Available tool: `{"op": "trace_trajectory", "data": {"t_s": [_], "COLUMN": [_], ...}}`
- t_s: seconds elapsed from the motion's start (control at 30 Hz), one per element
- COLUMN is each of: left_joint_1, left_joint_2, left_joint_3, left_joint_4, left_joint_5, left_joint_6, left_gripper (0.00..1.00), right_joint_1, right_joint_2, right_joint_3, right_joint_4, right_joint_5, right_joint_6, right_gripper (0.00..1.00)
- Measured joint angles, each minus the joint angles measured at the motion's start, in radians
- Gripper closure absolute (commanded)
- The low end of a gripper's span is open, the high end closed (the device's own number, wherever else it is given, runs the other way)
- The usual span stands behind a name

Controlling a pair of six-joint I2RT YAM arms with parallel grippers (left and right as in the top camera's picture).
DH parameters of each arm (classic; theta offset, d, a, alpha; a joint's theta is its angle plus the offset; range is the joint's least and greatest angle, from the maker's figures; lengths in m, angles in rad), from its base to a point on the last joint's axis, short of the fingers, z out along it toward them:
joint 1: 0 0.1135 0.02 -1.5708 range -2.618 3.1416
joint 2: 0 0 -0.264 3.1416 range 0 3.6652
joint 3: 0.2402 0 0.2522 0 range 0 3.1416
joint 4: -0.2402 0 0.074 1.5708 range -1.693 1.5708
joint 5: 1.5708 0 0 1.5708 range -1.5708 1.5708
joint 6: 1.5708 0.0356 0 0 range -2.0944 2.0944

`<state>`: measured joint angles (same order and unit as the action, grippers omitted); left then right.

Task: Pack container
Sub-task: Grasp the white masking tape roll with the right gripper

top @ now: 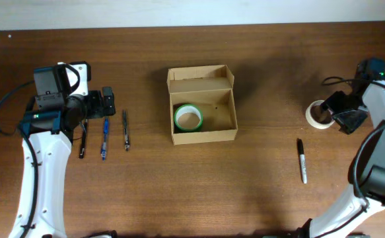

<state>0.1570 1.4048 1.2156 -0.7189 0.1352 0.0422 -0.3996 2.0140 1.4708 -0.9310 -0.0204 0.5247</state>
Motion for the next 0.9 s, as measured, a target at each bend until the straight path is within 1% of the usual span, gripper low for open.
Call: {"op": "trace_trajectory", "data": {"t_s": [0.1, 0.13, 0.23, 0.27, 0.33, 0.37, 0.4, 0.43, 0.7, 0.8, 0.9], "left_joint_1": [0.0, 0.0, 0.0, 0.0, 0.0, 0.0, 0.0, 0.0, 0.0, 0.0, 0.0], "left_joint_2": [0.0, 0.0, 0.0, 0.0, 0.0, 0.0, 0.0, 0.0, 0.0, 0.0, 0.0], "left_joint_3": [0.0, 0.0, 0.0, 0.0, 0.0, 0.0, 0.0, 0.0, 0.0, 0.0, 0.0], "left_joint_4": [0.0, 0.0, 0.0, 0.0, 0.0, 0.0, 0.0, 0.0, 0.0, 0.0, 0.0], "left_joint_5": [0.0, 0.0, 0.0, 0.0, 0.0, 0.0, 0.0, 0.0, 0.0, 0.0, 0.0], "left_joint_6": [0.0, 0.0, 0.0, 0.0, 0.0, 0.0, 0.0, 0.0, 0.0, 0.0, 0.0], "left_gripper": [0.01, 0.01, 0.01, 0.01, 0.01, 0.01, 0.01, 0.01, 0.01, 0.01, 0.01], "right_joint_1": [0.0, 0.0, 0.0, 0.0, 0.0, 0.0, 0.0, 0.001, 0.0, 0.0, 0.006], "right_joint_2": [0.034, 0.04, 0.061, 0.067, 0.078, 0.085, 0.09, 0.09, 0.091, 0.09, 0.063], "right_joint_3": [-0.001, -0.002, -0.002, -0.002, -0.002, -0.002, -0.001, -0.001, 0.003, 0.016, 0.069], "right_joint_4": [0.027, 0.031, 0.043, 0.047, 0.048, 0.05, 0.05, 0.047, 0.035, -0.023, -0.083], "right_joint_5": [0.0, 0.0, 0.0, 0.0, 0.001, 0.003, 0.006, 0.016, 0.015, -0.029, -0.09], "right_joint_6": [-0.001, 0.0, 0.0, 0.004, 0.004, 0.003, 0.003, 0.006, -0.016, -0.052, -0.096], "right_gripper": [0.28, 0.3, 0.45, 0.47, 0.48, 0.6, 0.77, 0.96, 0.96, 0.96, 0.96]}}
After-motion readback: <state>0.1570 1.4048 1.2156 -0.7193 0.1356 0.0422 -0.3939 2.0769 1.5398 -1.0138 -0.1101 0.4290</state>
